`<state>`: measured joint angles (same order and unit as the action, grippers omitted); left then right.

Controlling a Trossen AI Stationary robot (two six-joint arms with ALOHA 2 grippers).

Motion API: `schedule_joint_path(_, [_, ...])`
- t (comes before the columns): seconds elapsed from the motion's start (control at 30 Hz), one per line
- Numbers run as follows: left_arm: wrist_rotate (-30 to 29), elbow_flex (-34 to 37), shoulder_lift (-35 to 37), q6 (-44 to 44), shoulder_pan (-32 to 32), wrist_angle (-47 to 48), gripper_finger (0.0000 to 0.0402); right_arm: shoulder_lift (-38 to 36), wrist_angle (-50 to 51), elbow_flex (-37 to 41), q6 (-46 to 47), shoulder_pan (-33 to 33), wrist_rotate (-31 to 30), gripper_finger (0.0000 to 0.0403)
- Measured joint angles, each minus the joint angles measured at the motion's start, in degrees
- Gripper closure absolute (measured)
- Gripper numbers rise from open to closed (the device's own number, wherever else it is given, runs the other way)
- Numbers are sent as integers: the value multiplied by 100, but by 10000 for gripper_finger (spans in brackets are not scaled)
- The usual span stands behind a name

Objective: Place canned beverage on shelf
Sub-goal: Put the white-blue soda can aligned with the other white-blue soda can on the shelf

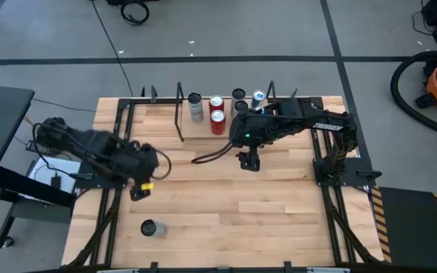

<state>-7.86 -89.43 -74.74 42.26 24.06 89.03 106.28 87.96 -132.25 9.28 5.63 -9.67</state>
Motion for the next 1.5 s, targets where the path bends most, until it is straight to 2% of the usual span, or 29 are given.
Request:
schedule_joint_path(0.27, [104, 936, -31, 537, 709, -779, 86, 2, -4, 0, 471, 0, -80, 70])
schedule_joint_path(0.57, [208, 965, -28, 1327, 1744, -1787, 86, 2, -4, 0, 939, -2, -273, 70])
schedule_joint_path(0.77, [-41, 965, -219, 1817, 2239, -2102, 86, 4, -4, 0, 1152, 0, -273, 70])
schedule_joint_path(1.03, [-49, 965, -733, 1873, 2545, -2142, 86, 4, -15, 0, 1373, 0, -271, 70])
schedule_joint_path(1.5, [-50, 965, -1282, 1887, 2635, -2154, 86, 7, -100, 0, 1372, 0, -223, 70])
